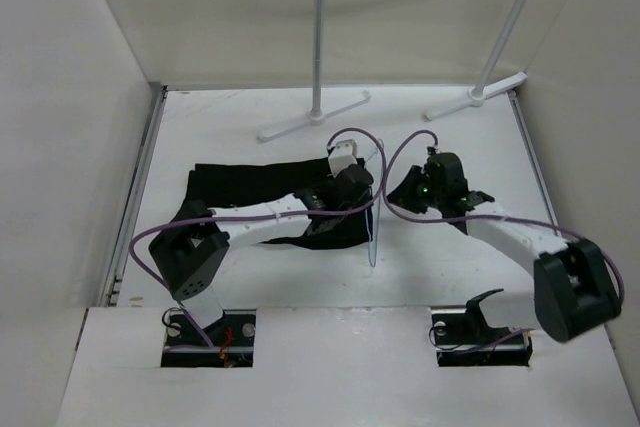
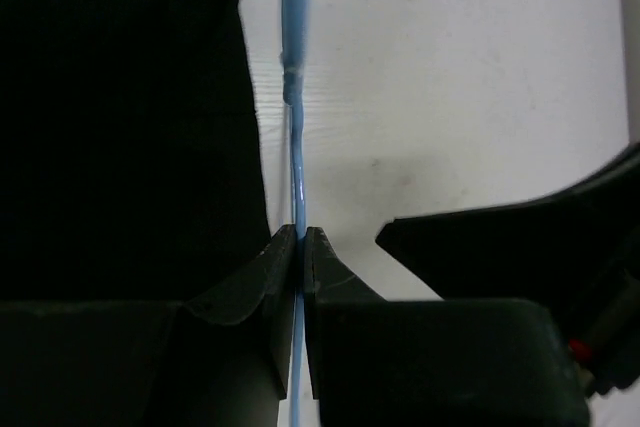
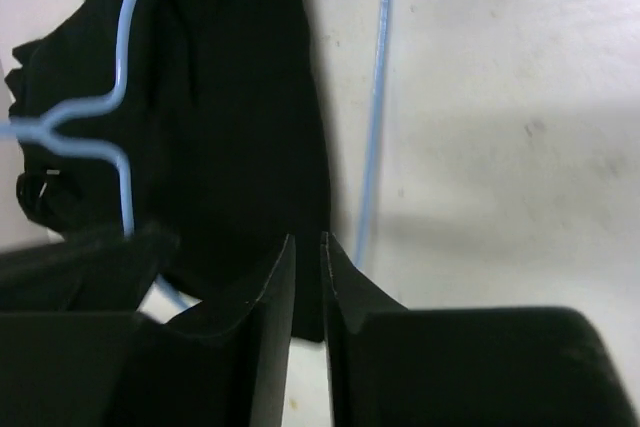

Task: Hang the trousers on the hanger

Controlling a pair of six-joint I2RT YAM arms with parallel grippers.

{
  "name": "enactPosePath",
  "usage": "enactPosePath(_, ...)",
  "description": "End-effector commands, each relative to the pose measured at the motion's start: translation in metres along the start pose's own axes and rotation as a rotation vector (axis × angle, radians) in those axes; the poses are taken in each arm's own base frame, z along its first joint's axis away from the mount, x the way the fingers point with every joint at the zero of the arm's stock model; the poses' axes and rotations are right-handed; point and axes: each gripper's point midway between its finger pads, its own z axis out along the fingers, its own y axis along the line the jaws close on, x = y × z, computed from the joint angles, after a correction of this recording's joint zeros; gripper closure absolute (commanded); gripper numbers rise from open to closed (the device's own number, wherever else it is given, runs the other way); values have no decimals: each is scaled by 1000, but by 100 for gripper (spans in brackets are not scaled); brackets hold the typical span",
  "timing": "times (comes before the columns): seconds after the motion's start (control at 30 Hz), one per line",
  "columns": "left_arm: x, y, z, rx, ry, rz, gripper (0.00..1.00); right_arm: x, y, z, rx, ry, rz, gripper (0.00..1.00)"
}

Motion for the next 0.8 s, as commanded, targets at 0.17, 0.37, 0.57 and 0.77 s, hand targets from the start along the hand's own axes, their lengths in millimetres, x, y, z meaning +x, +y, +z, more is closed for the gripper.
enactPosePath(0.17, -4, 20, 1, -30, -66, -83, 100, -28, 37, 65, -184, -66, -1, 59)
enactPosePath(0.37, -2, 24, 2, -38, -58, -94, 100, -9, 26, 94, -150, 4, 8, 53)
enactPosePath(0.57, -1, 28, 6, -48, -52, -95, 100, 20, 28, 105, -180, 84, 50, 47)
enactPosePath(0.77, -2, 36, 7, -63, -55, -95, 100, 28, 40, 99, -265, 112, 122, 48)
